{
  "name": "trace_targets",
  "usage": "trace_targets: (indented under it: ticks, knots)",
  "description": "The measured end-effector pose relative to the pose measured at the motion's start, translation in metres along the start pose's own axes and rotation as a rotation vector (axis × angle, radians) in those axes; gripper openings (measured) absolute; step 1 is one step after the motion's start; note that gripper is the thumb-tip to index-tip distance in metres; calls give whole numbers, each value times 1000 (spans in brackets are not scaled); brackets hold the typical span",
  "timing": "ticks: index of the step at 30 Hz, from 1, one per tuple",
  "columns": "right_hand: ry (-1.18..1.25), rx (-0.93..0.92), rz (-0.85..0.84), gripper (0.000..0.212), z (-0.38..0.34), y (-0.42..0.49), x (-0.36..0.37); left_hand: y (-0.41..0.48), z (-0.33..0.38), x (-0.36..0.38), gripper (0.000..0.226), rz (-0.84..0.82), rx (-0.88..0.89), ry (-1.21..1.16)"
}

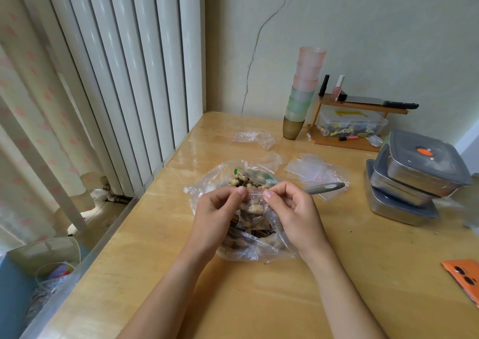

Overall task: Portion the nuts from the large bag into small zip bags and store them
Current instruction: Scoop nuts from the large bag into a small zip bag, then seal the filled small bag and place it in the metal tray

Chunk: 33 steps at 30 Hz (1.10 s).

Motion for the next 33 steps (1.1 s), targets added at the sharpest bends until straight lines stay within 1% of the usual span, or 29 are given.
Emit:
trace_targets:
  ticks: [3, 5, 7, 10, 12, 14, 17, 20, 23, 25, 26, 27, 28, 31, 32, 33]
  knots:
    - [15, 1, 25, 10, 1, -2, 2, -5, 3, 8, 17, -103, 36, 40]
    - [10, -15, 54, 10, -1, -3, 2, -7, 2, 12, 19, -136, 61, 84]
    - [-20, -40, 86, 9, -3, -6, 3, -7, -2, 13, 23, -127, 76, 121]
    - [-135, -76, 151, 10, 0, -9, 5, -6, -3, 13, 28, -108, 102, 169]
    - [-174, -85, 189, 11, 0, -10, 5, -5, -1, 15, 27, -100, 107, 206]
    - [-177, -85, 207, 12, -5, -9, 4, -3, -1, 17, 24, -89, 77, 216]
    - [-189, -45, 156, 13, -9, -5, 2, -2, 4, 26, 24, -79, 61, 280]
    - [-220, 1, 99, 12, -15, 4, -10, -3, 18, 40, 22, -51, 99, 327]
    - [-271, -9, 37, 6, -36, 10, -32, -9, 34, 61, 23, -12, 139, 329]
    - [-312, -52, 43, 5, -54, 11, -56, -14, 44, 82, 22, -7, 162, 331]
    - [-338, -81, 83, 6, -62, 12, -72, -16, 49, 95, 19, -15, 168, 328]
    - [-364, -108, 158, 8, -70, 14, -91, -19, 52, 110, 16, -46, 166, 325]
    - [-394, -132, 269, 10, -78, 16, -113, -24, 55, 128, 12, -106, 159, 324]
    - [-463, -183, 707, 13, -95, 19, -193, -39, 59, 181, 8, -322, 157, 355]
    - [-477, -166, 841, 15, -95, 20, -220, -41, 59, 194, 8, -360, 150, 364]
    - [-494, -113, 941, 17, -88, 23, -245, -40, 59, 205, 9, -381, 126, 363]
Point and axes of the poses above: each hand's wrist, its own y-axis towards the middle knuckle, its own x-axis out of the palm, z = x × y, the point moved 7 cm from there along y, towards the middle knuckle, and after that the axes turned 9 degrees about z, right-handed, at the moved point
